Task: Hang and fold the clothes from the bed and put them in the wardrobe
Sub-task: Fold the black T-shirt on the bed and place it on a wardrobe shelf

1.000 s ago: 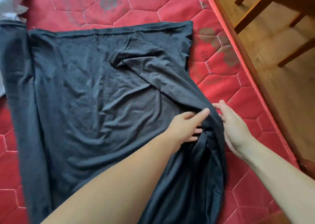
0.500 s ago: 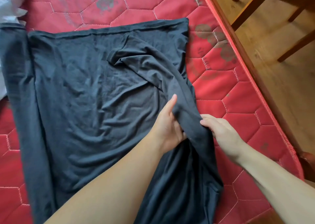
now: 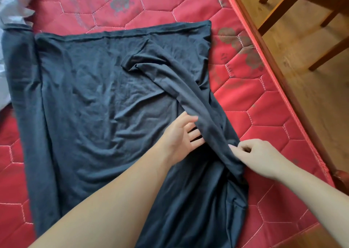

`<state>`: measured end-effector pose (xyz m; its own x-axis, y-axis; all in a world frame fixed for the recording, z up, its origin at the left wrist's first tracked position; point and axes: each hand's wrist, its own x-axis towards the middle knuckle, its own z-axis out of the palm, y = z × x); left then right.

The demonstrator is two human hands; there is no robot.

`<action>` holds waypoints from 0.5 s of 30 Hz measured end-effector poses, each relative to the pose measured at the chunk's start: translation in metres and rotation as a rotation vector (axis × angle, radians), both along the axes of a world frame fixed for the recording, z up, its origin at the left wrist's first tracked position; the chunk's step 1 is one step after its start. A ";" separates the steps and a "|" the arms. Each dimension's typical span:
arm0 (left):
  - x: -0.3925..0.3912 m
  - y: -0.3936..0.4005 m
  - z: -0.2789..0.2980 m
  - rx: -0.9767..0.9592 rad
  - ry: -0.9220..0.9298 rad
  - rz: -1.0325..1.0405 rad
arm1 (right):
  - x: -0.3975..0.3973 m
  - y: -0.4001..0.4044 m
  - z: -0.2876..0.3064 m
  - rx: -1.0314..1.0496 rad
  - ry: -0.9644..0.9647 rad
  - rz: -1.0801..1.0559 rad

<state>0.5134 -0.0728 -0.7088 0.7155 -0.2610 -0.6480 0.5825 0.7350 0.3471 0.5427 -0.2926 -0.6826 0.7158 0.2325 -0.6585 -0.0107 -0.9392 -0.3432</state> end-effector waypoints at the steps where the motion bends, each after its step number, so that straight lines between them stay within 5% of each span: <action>1: 0.002 -0.003 0.000 0.019 0.029 0.001 | -0.001 0.000 0.001 -0.021 -0.002 -0.007; 9: 0.003 0.016 -0.015 0.151 0.103 0.223 | 0.012 -0.011 0.003 -0.146 -0.035 -0.143; 13: -0.003 0.041 -0.016 0.182 0.054 0.040 | 0.018 -0.018 0.002 -0.234 -0.016 -0.051; 15: -0.006 0.051 -0.015 0.348 0.031 -0.195 | 0.025 -0.018 0.003 -0.325 0.055 0.055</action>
